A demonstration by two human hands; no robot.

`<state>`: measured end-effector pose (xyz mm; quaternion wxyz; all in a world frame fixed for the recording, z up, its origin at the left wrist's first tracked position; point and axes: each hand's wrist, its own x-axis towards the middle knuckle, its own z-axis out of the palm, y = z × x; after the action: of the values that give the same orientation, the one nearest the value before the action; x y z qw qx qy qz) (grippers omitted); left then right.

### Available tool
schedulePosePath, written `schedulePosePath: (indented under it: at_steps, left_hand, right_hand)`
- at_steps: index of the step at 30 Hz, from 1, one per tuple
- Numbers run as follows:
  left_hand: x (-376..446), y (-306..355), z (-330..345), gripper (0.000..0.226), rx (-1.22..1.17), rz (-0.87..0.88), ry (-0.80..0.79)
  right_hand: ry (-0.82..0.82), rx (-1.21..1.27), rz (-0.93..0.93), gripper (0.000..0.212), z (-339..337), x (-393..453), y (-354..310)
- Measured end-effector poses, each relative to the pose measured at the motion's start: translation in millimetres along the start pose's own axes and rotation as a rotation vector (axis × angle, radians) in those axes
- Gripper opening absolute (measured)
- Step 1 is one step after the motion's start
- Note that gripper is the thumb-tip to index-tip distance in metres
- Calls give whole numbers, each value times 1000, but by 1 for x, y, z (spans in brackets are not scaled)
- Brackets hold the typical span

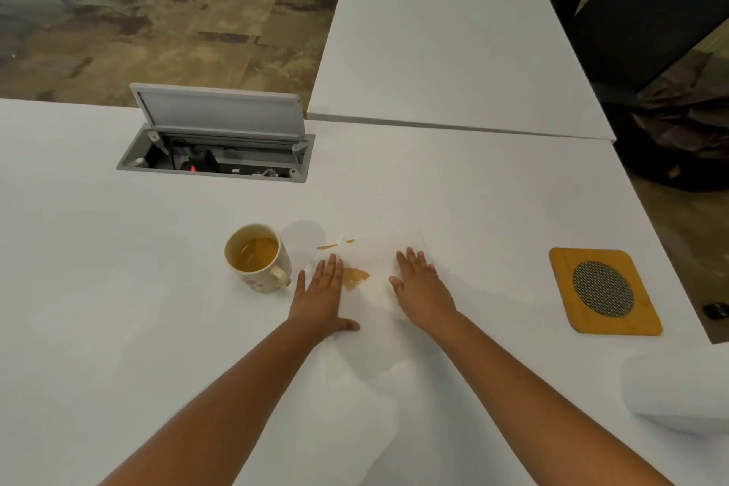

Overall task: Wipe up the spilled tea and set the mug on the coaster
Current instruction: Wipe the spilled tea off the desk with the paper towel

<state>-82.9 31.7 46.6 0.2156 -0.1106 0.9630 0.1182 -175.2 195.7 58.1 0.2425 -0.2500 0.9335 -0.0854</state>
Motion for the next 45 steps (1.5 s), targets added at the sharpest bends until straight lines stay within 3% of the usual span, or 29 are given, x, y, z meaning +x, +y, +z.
schedulePosePath:
  at_steps: [5,27,32,37,45]
  left_hand:
    - [15,1,-4,120,49,43,-98]
    - [6,-3,6,118,67,30,-27]
    - [6,-5,7,118,82,29,-17]
    - [7,0,2,109,5,67,95]
    - [6,-16,2,116,21,4,-3]
  right_hand:
    - [-35,-138,-174,52,9,19,-24]
    - [-168,-91,-190,108,17,17,-12]
    - [-181,-130,-183,114,13,16,-13]
    - [-44,-192,-131,103,-5,24,-14]
    - [-191,-190,-101,117,-4,17,11]
